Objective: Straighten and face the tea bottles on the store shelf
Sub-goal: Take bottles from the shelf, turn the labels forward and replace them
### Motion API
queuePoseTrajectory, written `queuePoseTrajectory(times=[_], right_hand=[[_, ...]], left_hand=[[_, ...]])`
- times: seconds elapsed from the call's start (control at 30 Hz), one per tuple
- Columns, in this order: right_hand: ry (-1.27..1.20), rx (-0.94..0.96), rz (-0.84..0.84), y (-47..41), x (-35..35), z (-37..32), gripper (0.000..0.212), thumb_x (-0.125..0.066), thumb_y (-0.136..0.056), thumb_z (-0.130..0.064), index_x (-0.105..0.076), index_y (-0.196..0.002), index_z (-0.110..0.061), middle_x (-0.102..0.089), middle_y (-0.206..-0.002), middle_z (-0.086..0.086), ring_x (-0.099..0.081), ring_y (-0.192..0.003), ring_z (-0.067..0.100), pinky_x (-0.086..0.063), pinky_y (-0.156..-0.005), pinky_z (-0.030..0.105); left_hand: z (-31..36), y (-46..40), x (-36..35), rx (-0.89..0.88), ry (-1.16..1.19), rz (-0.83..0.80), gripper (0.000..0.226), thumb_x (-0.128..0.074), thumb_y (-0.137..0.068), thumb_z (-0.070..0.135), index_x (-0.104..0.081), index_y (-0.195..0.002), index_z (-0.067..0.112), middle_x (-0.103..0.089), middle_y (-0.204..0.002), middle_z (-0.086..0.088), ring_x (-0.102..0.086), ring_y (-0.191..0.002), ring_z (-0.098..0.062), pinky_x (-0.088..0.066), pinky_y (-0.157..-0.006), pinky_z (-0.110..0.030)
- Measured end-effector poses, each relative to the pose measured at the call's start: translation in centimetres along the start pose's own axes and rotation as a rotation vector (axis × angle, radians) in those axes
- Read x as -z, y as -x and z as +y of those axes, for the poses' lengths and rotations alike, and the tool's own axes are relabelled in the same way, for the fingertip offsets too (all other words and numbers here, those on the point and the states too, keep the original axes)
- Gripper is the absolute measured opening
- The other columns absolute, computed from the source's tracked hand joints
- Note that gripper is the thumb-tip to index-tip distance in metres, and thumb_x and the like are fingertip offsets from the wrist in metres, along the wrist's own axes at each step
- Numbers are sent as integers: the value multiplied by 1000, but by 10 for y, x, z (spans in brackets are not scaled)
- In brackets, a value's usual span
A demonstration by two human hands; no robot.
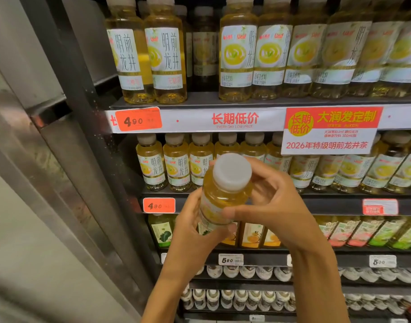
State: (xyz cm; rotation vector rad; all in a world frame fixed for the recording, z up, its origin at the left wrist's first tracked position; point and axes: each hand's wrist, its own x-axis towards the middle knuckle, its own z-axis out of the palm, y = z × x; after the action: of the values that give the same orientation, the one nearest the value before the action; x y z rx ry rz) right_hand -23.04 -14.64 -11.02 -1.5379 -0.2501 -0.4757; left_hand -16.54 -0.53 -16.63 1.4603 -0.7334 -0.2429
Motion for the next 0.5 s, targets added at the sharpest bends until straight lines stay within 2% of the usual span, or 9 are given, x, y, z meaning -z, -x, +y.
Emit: queuePoseTrajectory(times=[0.07, 0.13, 0.2, 0.3, 0.4, 0.5], right_hand=[[24, 14, -41, 1, -1, -5, 67, -81, -58, 5, -63, -118, -19, -67, -121, -1, -60, -117, 16, -49, -94, 26], [53, 29, -80, 3, -1, -11, 69, -83, -57, 4, -63, -120, -18, -66, -123, 0, -59, -119, 18, -49, -96, 30], [94, 48, -121, 5, 0, -14, 70, -84, -58, 2, -62, -121, -16, -65, -124, 0, -57, -121, 19, -48, -98, 32], [118, 71, -117, 4, -1, -15, 69, -87, -57, -3, -62, -121, -16, -66, -123, -1, -58, -120, 19, -49, -98, 33], [51, 90, -22, 0, -4, -13, 62, -83, -56, -12, -66, -115, -26, -68, -115, -6, -62, -112, 14, -50, -91, 25], [-67, 87, 76, -5, -5, -9, 64, -86, -55, -24, -62, -114, -23, -70, -108, -6, -66, -103, 13, -53, -83, 23]], left_hand=[[1, -1, 0, -28, -28, 40, 61, -83, -64, 26, -56, -119, 32, -68, -113, 11, -62, -110, -9, -50, -86, -17], [3, -1, 0, -69, -70, 68, 59, -78, -62, 37, -56, -116, 36, -66, -113, 19, -61, -109, -3, -49, -85, -13], [4, -2, -1, -99, -91, 86, 57, -77, -62, 30, -56, -114, 39, -65, -112, 26, -59, -108, 3, -47, -82, -8], [2, -2, 2, -88, -35, 63, 59, -85, -65, 13, -60, -115, 34, -69, -112, 15, -62, -107, -2, -49, -83, -11], [6, 1, 6, -50, 31, -35, 55, -85, -64, 21, -62, -112, 33, -70, -110, 6, -65, -106, -11, -52, -85, -19], [9, 1, 9, -11, 96, -113, 51, -82, -67, 23, -64, -115, 32, -71, -112, 2, -66, -106, -15, -52, -84, -21]])
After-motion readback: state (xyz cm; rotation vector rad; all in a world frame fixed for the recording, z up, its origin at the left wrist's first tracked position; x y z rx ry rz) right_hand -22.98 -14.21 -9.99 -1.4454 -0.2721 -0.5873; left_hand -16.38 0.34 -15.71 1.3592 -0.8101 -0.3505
